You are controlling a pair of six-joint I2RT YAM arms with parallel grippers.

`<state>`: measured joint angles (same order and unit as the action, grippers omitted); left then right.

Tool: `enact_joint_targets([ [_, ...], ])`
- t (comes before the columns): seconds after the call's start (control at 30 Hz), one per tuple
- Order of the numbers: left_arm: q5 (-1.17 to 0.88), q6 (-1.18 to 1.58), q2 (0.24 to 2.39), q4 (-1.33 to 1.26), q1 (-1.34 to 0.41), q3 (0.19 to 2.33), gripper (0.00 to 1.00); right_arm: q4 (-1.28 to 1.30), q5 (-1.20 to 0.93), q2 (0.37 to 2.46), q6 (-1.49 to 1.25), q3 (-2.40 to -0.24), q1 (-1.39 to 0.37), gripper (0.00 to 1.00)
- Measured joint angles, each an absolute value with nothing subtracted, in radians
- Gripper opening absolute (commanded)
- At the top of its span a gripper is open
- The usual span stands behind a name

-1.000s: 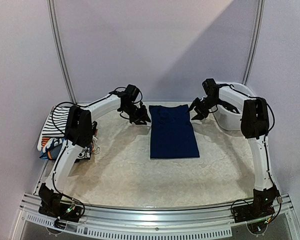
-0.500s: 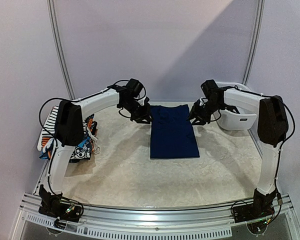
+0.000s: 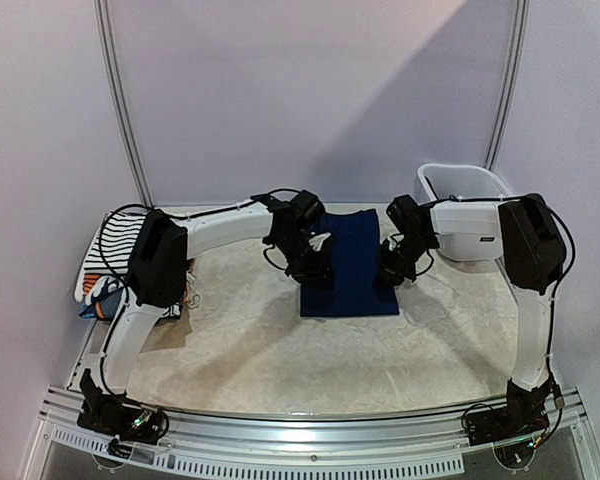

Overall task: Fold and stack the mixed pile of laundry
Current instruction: Move the 2/3-rectangle-folded T-shirt to the center of the board.

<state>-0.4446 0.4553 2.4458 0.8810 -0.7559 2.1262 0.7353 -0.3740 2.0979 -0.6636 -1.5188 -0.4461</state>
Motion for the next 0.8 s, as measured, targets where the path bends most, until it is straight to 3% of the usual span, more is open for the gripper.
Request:
enact_joint_targets([
  [0.4,-0.415,0.406,2.433,0.877,-0.789,2.001,0.17,0.659,-0.377,2.064,-0.670,-1.390,-0.449,0.06],
  [0.8,-0.339,0.389,2.288,0.807,-0.855,1.766,0.15,0.615,-0.379,1.979,-0.707,-1.261,-0.482,0.06],
])
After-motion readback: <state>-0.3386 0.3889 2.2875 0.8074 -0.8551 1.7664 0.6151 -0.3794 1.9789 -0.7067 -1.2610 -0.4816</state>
